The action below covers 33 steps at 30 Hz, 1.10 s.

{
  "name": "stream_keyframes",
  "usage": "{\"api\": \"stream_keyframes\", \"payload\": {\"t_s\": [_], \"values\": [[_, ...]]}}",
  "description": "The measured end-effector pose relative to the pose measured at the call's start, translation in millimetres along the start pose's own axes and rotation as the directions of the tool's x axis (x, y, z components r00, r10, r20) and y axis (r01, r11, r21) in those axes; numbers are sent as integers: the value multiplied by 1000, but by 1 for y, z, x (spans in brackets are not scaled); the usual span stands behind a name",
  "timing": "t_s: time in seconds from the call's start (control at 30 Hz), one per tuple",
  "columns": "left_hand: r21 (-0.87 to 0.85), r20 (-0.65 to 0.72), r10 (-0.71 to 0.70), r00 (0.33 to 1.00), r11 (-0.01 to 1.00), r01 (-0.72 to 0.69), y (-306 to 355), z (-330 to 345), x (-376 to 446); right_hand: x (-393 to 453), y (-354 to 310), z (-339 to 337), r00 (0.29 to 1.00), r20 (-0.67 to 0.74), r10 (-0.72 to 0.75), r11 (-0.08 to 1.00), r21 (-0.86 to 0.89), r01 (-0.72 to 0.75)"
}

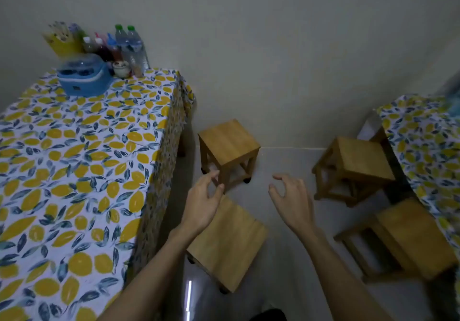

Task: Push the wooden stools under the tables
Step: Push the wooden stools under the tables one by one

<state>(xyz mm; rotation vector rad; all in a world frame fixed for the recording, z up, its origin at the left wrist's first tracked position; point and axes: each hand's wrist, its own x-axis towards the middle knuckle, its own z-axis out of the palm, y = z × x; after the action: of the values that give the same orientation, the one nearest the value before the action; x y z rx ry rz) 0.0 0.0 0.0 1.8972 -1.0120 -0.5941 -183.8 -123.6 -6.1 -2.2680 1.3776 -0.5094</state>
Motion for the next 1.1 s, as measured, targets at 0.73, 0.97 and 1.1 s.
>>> {"api": "stream_keyframes", "payload": {"t_s": [0.73,0.97,1.1], "values": [[-57,-173,-427,887,904,424,34,248,209,346,169,0,732,544,-410,854,-51,517],[-153,-185,-605,774,796,585,-32,299,312,478,188,93,562,708,-429,771,-37,635],[-150,-185,-667,722,745,650,-82,328,382,556,205,152,455,777,-435,701,-24,712]]}}
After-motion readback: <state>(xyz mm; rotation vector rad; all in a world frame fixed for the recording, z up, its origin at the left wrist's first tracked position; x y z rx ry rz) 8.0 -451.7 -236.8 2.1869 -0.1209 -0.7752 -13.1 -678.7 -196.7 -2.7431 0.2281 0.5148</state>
